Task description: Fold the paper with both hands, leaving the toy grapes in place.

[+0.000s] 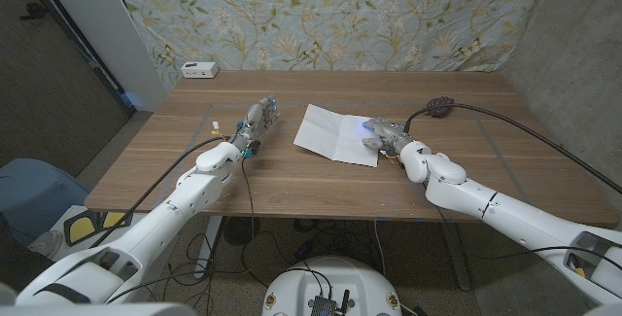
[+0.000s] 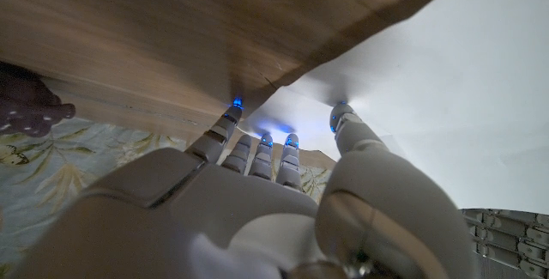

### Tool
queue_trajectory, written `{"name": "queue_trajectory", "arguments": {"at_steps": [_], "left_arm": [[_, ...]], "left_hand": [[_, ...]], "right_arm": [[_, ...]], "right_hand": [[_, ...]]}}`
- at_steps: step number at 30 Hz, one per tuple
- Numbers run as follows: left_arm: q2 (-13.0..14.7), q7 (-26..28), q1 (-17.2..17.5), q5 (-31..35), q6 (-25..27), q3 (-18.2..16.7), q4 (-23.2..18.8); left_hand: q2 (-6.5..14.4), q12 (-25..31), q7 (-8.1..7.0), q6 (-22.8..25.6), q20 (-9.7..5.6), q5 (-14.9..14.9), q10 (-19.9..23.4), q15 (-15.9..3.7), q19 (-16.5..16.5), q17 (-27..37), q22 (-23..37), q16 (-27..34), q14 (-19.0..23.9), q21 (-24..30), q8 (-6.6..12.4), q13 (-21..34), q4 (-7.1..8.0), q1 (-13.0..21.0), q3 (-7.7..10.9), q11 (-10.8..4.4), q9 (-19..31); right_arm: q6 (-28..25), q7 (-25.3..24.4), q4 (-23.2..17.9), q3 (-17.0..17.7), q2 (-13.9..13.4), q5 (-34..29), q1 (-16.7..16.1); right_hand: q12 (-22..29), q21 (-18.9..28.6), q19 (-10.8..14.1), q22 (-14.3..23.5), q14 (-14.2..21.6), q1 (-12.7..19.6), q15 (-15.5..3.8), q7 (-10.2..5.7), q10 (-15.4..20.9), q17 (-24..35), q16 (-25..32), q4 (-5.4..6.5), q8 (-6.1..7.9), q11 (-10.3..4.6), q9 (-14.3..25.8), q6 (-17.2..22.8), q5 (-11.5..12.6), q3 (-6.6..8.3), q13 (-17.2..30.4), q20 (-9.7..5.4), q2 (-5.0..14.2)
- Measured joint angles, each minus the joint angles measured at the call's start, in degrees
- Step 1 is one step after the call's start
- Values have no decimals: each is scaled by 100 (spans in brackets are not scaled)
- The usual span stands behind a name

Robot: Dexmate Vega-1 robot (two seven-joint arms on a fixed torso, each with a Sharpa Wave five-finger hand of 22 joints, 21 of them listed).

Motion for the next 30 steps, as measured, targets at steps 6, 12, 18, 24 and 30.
{"name": "queue_trajectory", "arguments": {"at_steps": [6, 12, 18, 24, 30], "left_arm": [[-108, -353, -109, -209, 102, 38, 150], [-239, -687, -194, -464, 204, 39, 308], [-357, -1045, -260, -752, 332, 0, 442], [-471, -1314, -308, -999, 451, -59, 557], [-613, -1537, -326, -1279, 558, -147, 666]], "left_hand": [[18, 40, 70, 5, 61, -65, 95, 25, 182, 0, 12, 0, 219, 40, 22, -1, -74, 57, 9, 197, 0], [18, 85, 151, 74, 118, -91, 332, 75, 365, 7, 12, 0, 437, 74, 22, -1, -106, 56, -11, 140, 0], [-5, 85, 207, 236, 206, -107, 584, 64, 614, 16, 12, 0, 666, 127, 22, -1, -128, 79, -34, 133, 0], [-51, 85, 322, 54, 247, -129, 666, 99, 777, -1, 11, 0, 764, 172, -67, -1, -150, 126, -55, 214, 0], [-51, 47, 360, 15, 278, -130, 662, 137, 808, 0, 11, -25, 802, 172, -112, -2, -195, 125, -53, 279, 0]], "right_arm": [[33, 9, 49, -9, 9, 8, 10], [51, 10, 76, -14, 10, 8, 11], [77, 2, 100, -14, 10, 12, 10], [103, -25, 116, -9, 10, 23, -6], [119, -34, 120, 3, 4, 36, -21]], "right_hand": [[0, 0, 0, 2, 0, 0, 0, 0, 0, 11, 0, 0, 0, 0, 0, 0, -1, 0, 0, 0, 0], [0, 0, 0, 3, 1, 53, 0, 1, 0, 15, 0, 2, 0, 0, 0, 0, -1, 1, 0, 0, 7], [1, 0, -1, 4, 1, 53, 1, 1, 0, 15, 0, 2, 0, 1, 0, 0, -2, 1, 0, 0, 7], [1, -1, -1, 3, 1, 62, 1, 1, 0, 15, 0, 3, 0, 1, 0, 0, -2, 1, 0, 0, -3], [2, -8, -1, 1, 1, 99, 1, 1, 0, 15, 0, 4, 0, 1, 0, 0, -15, 1, 1, 0, 7]]}}
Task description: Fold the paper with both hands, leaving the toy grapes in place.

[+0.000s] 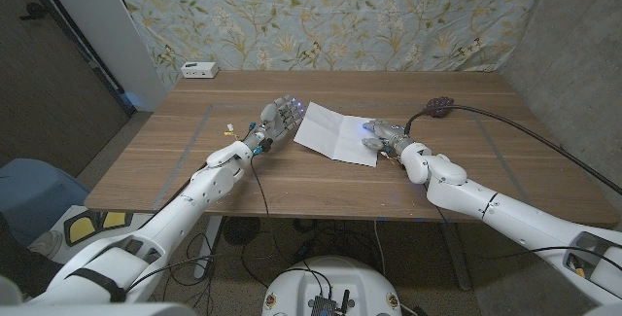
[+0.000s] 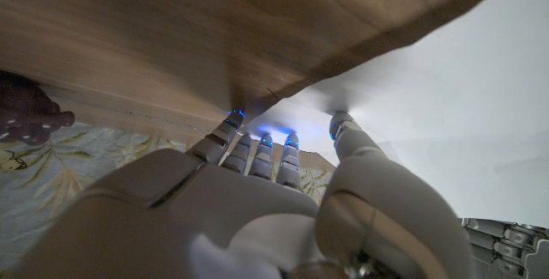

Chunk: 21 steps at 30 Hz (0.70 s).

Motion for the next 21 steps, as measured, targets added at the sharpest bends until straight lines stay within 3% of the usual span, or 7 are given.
{"name": "queue_trajectory", "arguments": {"at_steps": [18, 21], "left_arm": [[-560, -607, -75, -710, 320, -208, 426], [-629, -704, -111, -763, 364, -211, 509]], "left_hand": [[1, -57, -20, -19, 0, 0, -47, 0, -1, 1, -15, -42, -1, -35, 0, 0, 0, -1, 0, 47, 0], [1, -57, -19, -18, 30, 0, -47, 2, 30, 13, -1, -42, 2, -35, 78, 0, 0, -1, 0, 47, 0]], "right_arm": [[12, -16, -31, 43, -35, 47, -56], [13, -16, -40, 50, -42, 51, -65]], "right_hand": [[0, 1, -2, -2, 0, 61, 0, 0, 0, -1, 0, 1, 0, 0, 0, 0, -8, 0, 0, 0, -1], [0, 1, -2, -1, 0, 61, 0, 0, 0, -1, 0, 1, 0, 0, 15, 0, -8, 1, 0, -1, -1]]}}
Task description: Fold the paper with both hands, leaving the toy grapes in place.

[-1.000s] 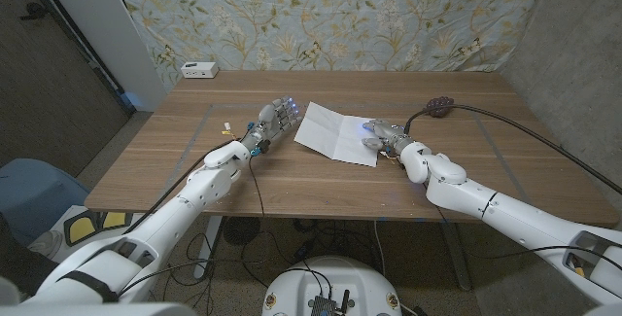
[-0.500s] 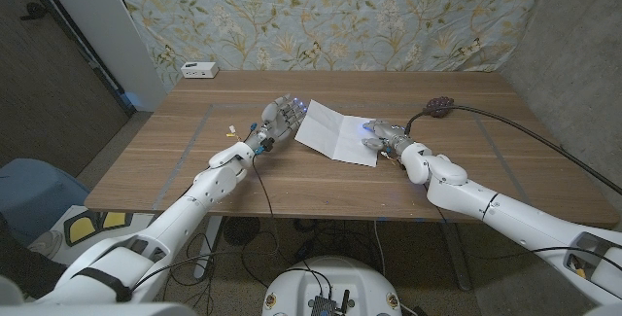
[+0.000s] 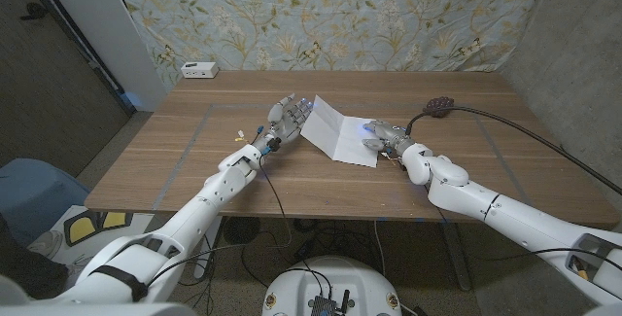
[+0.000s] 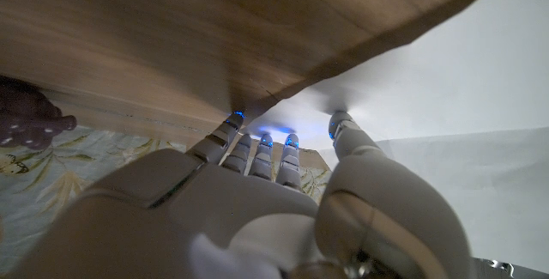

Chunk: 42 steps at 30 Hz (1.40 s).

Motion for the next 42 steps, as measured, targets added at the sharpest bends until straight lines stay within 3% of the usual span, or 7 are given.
{"name": "queue_trajectory", "arguments": {"at_steps": [6, 12, 16, 21, 29, 34, 42], "left_arm": [[-104, -223, -128, -41, 107, 6, 194], [-134, -381, -291, 19, 211, 81, 365], [-107, -464, -410, 153, 301, 164, 439], [-26, -511, -549, 369, 383, 292, 481], [119, -499, -720, 737, 425, 478, 473], [195, -483, -829, 945, 404, 595, 461], [302, -495, -1069, 1134, 313, 834, 563]], "left_hand": [[69, 0, 178, 102, 103, 0, 137, 70, 103, 2, 2, 0, 132, 0, 141, -8, 130, -69, 32, 34, 0], [70, 0, 266, 559, 197, 0, 270, 143, 224, 2, 2, 0, 226, 0, 184, -14, 218, -64, 239, 107, 0], [154, 0, 265, 786, 204, 0, 390, 139, 349, -14, 2, 0, 327, 0, 184, -14, 153, 155, 474, 143, 29], [226, 0, 339, 983, 220, 0, 493, 174, 439, -14, -14, 0, 379, 0, 184, -13, 85, 260, 641, 165, 31], [224, 32, 273, 1353, 163, 0, 768, 150, 575, -13, -14, 0, 558, 0, 193, -13, 57, 370, 799, 121, 30], [283, 95, 241, 1839, 144, 27, 1153, 98, 697, -13, -8, 0, 754, 0, 260, 3, 0, 493, 1016, 104, 30], [388, 139, 224, 2524, 79, 200, 1558, 49, 802, -13, -14, 0, 866, 0, 273, 2, -310, 868, 1378, 83, 29]], "right_arm": [[-11, -12, -45, 22, -25, 19, -43], [-27, -27, -84, 46, -48, 31, -82], [-44, -49, -114, 63, -68, 44, -112], [-48, -65, -134, 82, -90, 56, -136], [-16, -58, -134, 85, -125, 53, -135], [52, -2, -98, 51, -151, 5, -82], [217, 120, -63, 20, -172, -88, -39]], "right_hand": [[0, -2, -10, 0, 0, 0, 0, 0, 0, 0, 0, 1, 0, 0, 14, 0, 0, 1, 0, -9, 0], [0, -20, -11, 0, 0, -1, 0, 0, 0, 0, 0, 12, 0, 0, 13, 0, 0, -9, 0, -9, 0], [0, 0, -11, 0, 14, -1, 13, 0, 0, 0, 0, 25, 0, 0, 13, 0, 0, -25, 0, -10, 1], [0, 0, -11, 0, 22, 15, 21, -2, 0, 0, 0, 10, 0, 0, 13, 2, 0, -40, 0, -10, -16], [0, 0, -1, 0, 22, 22, 21, -21, 32, -1, 0, 10, 0, -32, 13, 21, 0, -40, 0, 0, -22], [0, 0, 36, 17, 25, 45, 17, -21, 32, 0, 0, 10, 0, -31, 13, 21, 0, -40, 0, 33, 1], [0, 30, 78, 16, 75, 76, 30, -21, 31, 0, 34, 10, 0, -31, 12, 21, 0, -40, 0, 12, 0]]}}
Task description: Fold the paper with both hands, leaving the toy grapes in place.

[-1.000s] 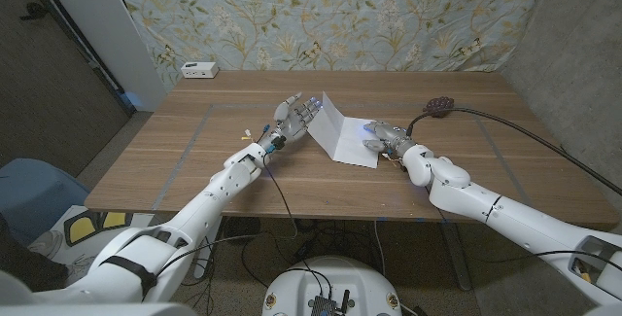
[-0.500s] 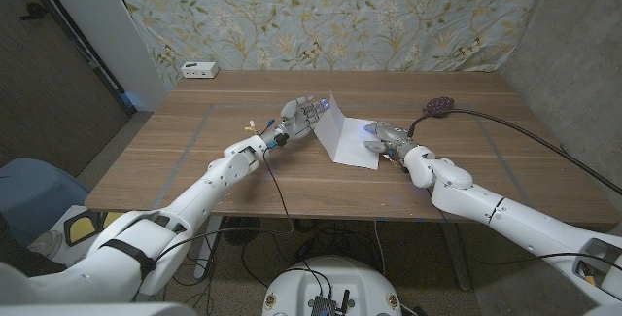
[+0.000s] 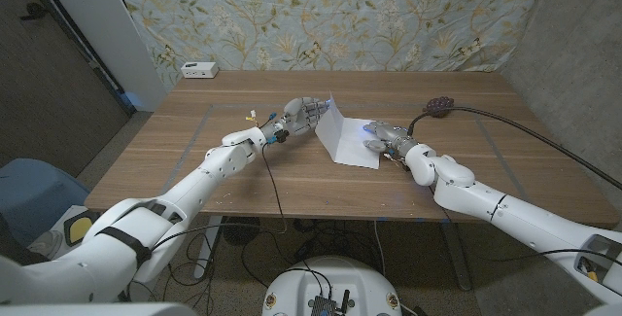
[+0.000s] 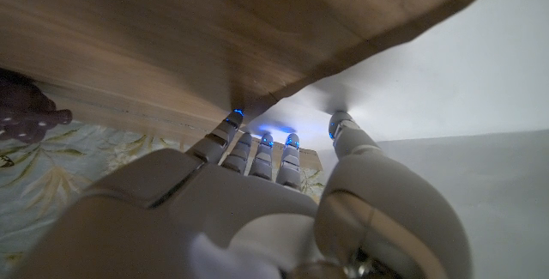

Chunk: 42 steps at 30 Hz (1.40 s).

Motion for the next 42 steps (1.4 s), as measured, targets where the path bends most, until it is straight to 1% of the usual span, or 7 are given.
{"name": "queue_trajectory", "arguments": {"at_steps": [8, 12, 17, 23, 25, 39, 42], "left_arm": [[81, -96, -265, 306, -160, 235, 128], [127, -307, -415, 798, -358, 378, 179], [167, -385, -574, 1046, -430, 522, 220], [236, -385, -736, 1046, -430, 688, 221], [283, -473, -790, 1547, -516, 763, 168], [540, -244, -1003, 2280, -731, 1066, -242], [578, -201, -1047, 2379, -777, 1134, -326]], "left_hand": [[184, -41, -5, 507, -90, 313, 209, -135, 152, 1, 0, 0, 135, 0, -34, -1, -534, 785, 534, -123, 28], [179, -40, 41, 739, -58, 377, 392, -164, 305, 10, 15, 18, 291, 0, -45, -1, -649, 1073, 649, -120, 28], [133, -40, 62, 900, -25, 422, 532, -147, 439, 15, 16, 67, 432, 35, -45, 27, -696, 1160, 579, -87, 53], [50, -6, 132, 1141, -17, 394, 748, -153, 550, 15, 16, 89, 584, 80, -45, 28, -652, 1076, 261, -50, 62], [19, -1, 155, 1216, -17, 394, 819, -176, 550, 15, 16, 89, 617, 80, -45, 28, -637, 1046, 199, -84, 81], [4, 43, 167, 1581, -50, 394, 1133, -194, 579, -1, 15, 89, 867, 80, -45, 27, -629, 1030, 146, -135, 80], [35, 52, 175, 1733, -135, 422, 1265, -245, 494, -1, 15, 89, 994, 32, -4, 27, -606, 999, 169, -152, 80]], "right_arm": [[114, 59, 47, -24, -23, -25, 41], [162, 79, 89, -7, -50, -26, 50], [198, 90, 104, 21, -60, -21, 43], [227, 96, 104, 21, -60, -6, 43], [238, 98, 109, 71, -88, -3, 2], [388, 138, 62, 87, -177, -72, -16], [433, 150, 57, 87, -189, -101, -14]], "right_hand": [[0, 0, -1, -9, 31, 15, -30, 0, 0, 0, 0, 24, 0, 0, 0, 0, 0, -23, 8, 0, -15], [0, 0, 10, -9, 30, 14, -30, 2, 13, 0, 0, 24, 0, 13, 0, 1, 0, -23, 13, 10, -15], [0, -1, 19, -16, 52, 14, -9, 22, 22, 0, 0, 24, 0, 22, -1, 21, 0, -22, 13, 20, -15], [0, -7, 18, -19, 61, 13, 0, 22, 21, 18, 0, 17, 0, 22, -1, 21, 0, -30, 13, 19, -14], [0, -10, 18, -19, 61, 13, 0, 22, 21, 29, 0, 12, 0, 22, -1, 21, 0, -35, 13, 19, -14], [23, -1, 59, -16, 92, 61, -31, 11, 52, 28, 0, 34, 0, -9, -1, 73, 0, -59, 12, -23, -16], [23, -1, 82, -14, 122, 76, -1, 11, 52, 28, 0, 34, 0, -9, -1, 73, 0, -59, 12, -45, -2]]}}
